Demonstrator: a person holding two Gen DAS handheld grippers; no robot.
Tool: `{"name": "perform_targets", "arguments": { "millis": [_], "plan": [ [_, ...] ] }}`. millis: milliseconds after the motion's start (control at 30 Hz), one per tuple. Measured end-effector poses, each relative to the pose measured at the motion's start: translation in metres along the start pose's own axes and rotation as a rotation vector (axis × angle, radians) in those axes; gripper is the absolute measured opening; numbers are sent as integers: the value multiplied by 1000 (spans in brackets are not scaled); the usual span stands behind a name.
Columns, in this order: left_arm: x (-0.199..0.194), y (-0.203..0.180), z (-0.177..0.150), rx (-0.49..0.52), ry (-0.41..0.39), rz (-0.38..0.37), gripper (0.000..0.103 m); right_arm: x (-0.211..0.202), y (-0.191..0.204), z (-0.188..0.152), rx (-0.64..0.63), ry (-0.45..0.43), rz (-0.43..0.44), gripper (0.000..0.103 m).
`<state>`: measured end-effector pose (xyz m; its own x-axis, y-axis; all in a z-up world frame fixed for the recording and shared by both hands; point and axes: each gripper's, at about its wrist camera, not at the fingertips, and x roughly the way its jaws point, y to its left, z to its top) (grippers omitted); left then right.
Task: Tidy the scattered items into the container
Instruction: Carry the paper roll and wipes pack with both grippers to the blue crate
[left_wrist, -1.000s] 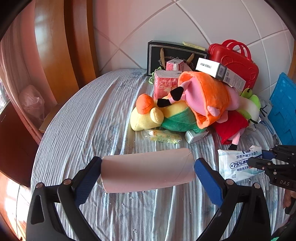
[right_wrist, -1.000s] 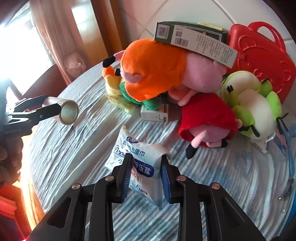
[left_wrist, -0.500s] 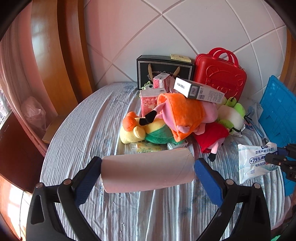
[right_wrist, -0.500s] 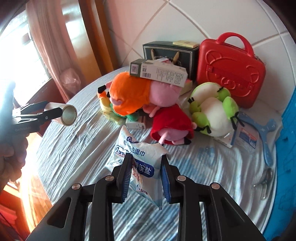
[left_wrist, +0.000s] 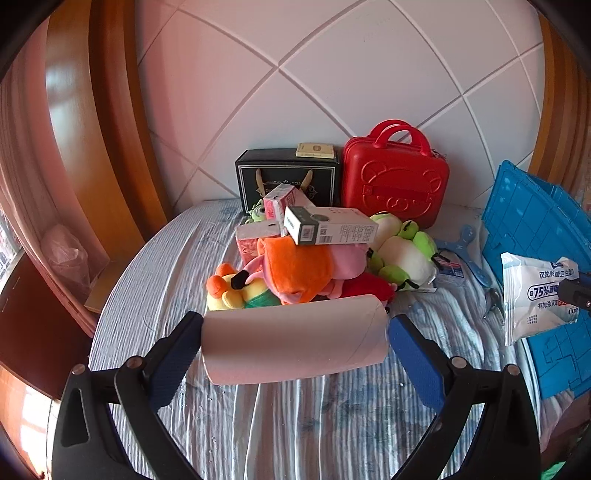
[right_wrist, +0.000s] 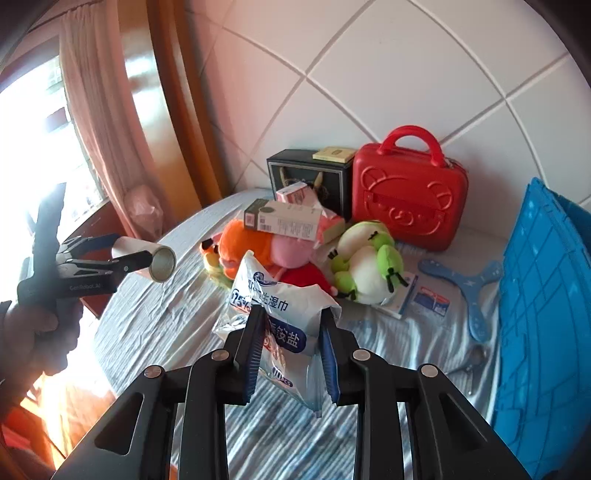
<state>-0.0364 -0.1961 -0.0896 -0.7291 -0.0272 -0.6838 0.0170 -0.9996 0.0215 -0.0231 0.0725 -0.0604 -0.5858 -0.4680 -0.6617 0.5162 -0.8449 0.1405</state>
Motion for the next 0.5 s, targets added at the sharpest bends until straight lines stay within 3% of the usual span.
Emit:
{"name": "perform_targets", "arguments": {
  "millis": [500],
  "plan": [
    [-56,-116,45,85,-84,-76,101,-121,-74,-4,42,-132,-73,27]
  ]
}}
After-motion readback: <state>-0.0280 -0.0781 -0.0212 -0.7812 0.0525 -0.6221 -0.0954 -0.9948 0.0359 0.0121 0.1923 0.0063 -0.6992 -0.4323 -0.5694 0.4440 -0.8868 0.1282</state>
